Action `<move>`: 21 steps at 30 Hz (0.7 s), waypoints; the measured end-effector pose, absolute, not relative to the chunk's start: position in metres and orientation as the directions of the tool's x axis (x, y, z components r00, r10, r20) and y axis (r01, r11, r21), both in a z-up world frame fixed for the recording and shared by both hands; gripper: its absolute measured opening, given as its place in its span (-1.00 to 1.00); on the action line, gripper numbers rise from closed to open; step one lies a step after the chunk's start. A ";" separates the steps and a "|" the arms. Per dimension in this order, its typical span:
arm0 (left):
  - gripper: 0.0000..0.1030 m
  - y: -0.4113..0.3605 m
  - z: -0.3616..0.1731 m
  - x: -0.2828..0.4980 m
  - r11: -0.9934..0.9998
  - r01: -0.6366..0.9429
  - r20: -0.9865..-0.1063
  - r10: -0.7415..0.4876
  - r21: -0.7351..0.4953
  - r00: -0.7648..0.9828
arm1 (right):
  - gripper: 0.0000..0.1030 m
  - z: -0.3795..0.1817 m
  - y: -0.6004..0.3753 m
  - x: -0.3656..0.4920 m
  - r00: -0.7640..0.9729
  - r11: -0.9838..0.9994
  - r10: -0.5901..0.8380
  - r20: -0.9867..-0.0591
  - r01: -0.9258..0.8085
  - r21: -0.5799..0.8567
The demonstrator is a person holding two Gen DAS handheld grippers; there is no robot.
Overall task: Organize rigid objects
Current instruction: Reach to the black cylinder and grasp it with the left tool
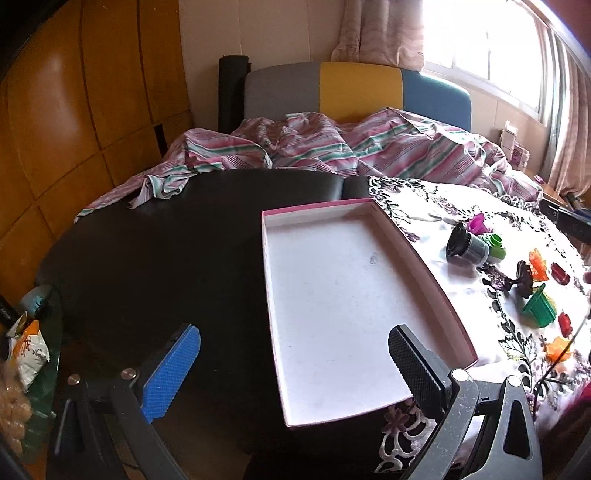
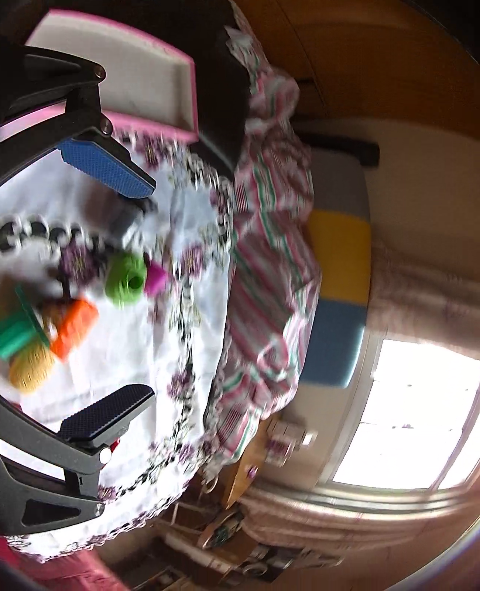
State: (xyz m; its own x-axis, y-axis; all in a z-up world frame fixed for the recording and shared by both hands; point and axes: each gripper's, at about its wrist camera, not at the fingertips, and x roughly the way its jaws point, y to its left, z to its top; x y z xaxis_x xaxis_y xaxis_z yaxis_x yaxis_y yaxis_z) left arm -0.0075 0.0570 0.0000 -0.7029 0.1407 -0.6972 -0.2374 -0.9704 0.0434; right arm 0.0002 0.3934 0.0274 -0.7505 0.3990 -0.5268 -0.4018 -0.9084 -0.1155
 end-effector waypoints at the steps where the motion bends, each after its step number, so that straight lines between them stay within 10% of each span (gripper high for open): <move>1: 0.99 0.059 -0.001 -0.008 -0.968 -0.246 -0.701 0.146 0.042 -0.698 | 0.98 0.023 0.403 0.003 -0.741 -0.895 0.422 -0.522 -0.432 -0.109; 21: 0.99 0.159 -0.010 -0.034 -0.879 -0.476 -0.759 0.287 0.034 -0.584 | 0.97 -0.004 0.493 0.031 -0.657 -0.740 0.359 -0.663 -0.633 0.226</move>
State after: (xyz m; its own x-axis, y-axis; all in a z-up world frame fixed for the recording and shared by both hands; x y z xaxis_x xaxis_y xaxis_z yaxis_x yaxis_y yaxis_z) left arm -0.0341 0.1588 -0.0102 -0.5841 0.2870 -0.7592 -0.4756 -0.8790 0.0336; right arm 0.0311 0.4934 -0.0038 -0.6568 0.3592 -0.6631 -0.6331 -0.7403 0.2260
